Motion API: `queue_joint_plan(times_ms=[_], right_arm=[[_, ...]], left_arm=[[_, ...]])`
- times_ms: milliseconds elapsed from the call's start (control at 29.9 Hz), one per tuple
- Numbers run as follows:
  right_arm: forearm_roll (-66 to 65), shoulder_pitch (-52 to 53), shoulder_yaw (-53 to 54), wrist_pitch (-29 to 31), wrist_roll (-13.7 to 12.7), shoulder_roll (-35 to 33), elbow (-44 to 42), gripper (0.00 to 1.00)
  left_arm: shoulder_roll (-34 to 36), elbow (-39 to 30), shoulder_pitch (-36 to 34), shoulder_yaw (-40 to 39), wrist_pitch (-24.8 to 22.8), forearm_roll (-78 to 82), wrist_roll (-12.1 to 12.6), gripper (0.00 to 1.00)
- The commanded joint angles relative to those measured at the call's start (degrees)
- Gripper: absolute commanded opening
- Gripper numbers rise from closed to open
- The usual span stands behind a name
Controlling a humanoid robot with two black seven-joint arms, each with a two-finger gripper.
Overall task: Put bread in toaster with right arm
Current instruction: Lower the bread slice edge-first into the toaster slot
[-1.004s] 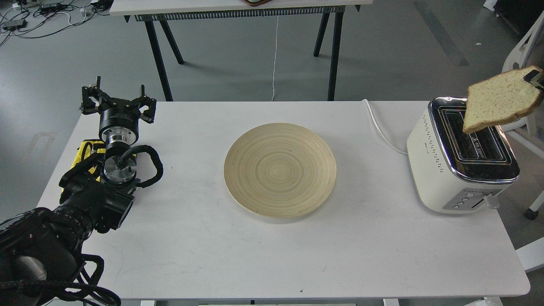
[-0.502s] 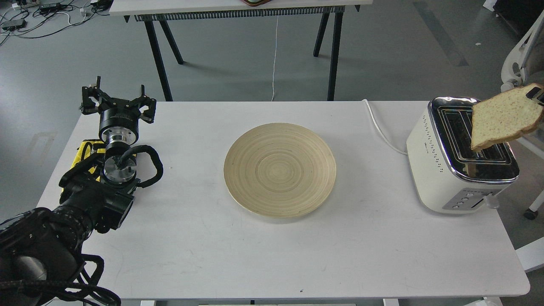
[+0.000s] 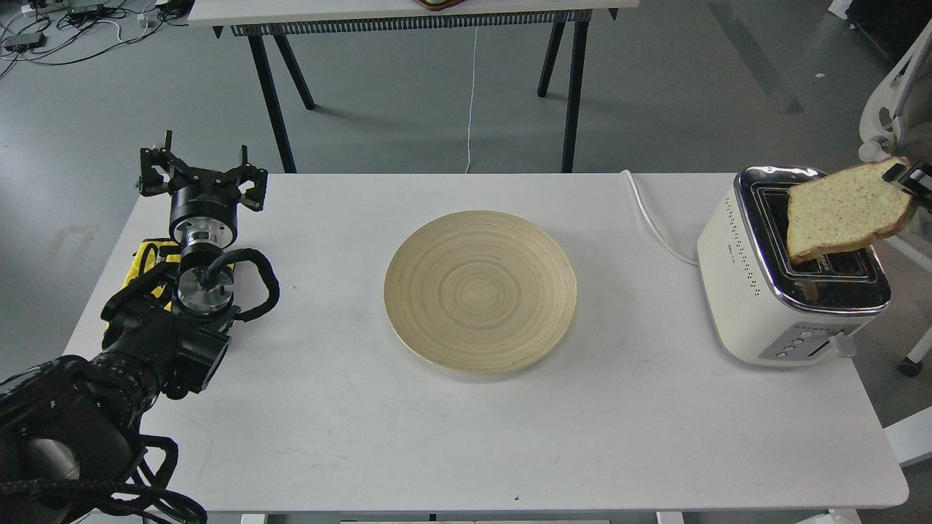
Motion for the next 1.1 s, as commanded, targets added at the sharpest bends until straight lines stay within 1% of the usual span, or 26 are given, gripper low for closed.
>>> queue_joint_plan(times_ms=[0,100,468,636,669,703,736,770,803,836,870,903,1004,1071], right_arm=[[0.00,0.11,0.01,0.44,-0.04,0.27,-0.20,0.06],[-0.69,0.20,0.01,1.50,-0.04,0.97,-0.38,0.06],[-2.02,0.02,0.01,1.76,-0.83,4.92,-2.40,0.06],[-2.02,-0.15,-0.08,1.85,-0.83,8.08,-5.38,0.07],[-2.02,-0.24,-0.08,1.85,-0.83,8.87,-6.08,0.09],[-2.02,-0.41,-0.08,1.85,-0.83,9.58,-6.61,0.13],[-2.02,-0.50,-0.08,1.85,-0.83,10.19,-6.88,0.19],[-2.02,-0.50,-0.08,1.85,-0.83,10.55,-6.97,0.28],[-2.02,-0.50,-0.08,1.85,-0.83,10.81,-7.06,0.42],[-2.02,-0.42,-0.08,1.85,-0.83,11.07,-7.06,0.50],[-2.02,-0.42,-0.08,1.85,-0.83,11.34,-7.06,0.61],[-1.93,-0.33,0.01,1.85,-0.83,11.69,-7.06,0.69],[-1.84,-0.33,-0.08,1.85,-0.83,12.04,-7.06,0.82],[-1.75,-0.42,-0.08,1.85,-0.83,12.04,-7.06,0.87]], left_arm=[[-0.01,0.00,0.00,0.00,0.00,0.00,-0.01,1.00],[-0.01,0.00,0.00,0.00,0.00,0.00,-0.01,1.00],[-0.01,0.00,0.00,0.00,0.00,0.00,-0.01,1.00],[-0.01,0.00,0.00,0.00,0.00,0.00,-0.01,1.00],[-0.01,0.00,0.00,0.00,0.00,0.00,-0.01,1.00],[-0.01,0.00,0.00,0.00,0.00,0.00,-0.01,1.00],[-0.01,0.00,0.00,0.00,0.00,0.00,-0.01,1.00],[-0.01,0.00,0.00,0.00,0.00,0.00,-0.01,1.00],[-0.01,0.00,0.00,0.00,0.00,0.00,-0.01,1.00],[-0.01,0.00,0.00,0.00,0.00,0.00,-0.01,1.00],[-0.01,0.00,0.00,0.00,0.00,0.00,-0.01,1.00],[-0.01,0.00,0.00,0.00,0.00,0.00,-0.01,1.00],[-0.01,0.00,0.00,0.00,0.00,0.00,-0.01,1.00],[-0.01,0.00,0.00,0.00,0.00,0.00,-0.01,1.00]])
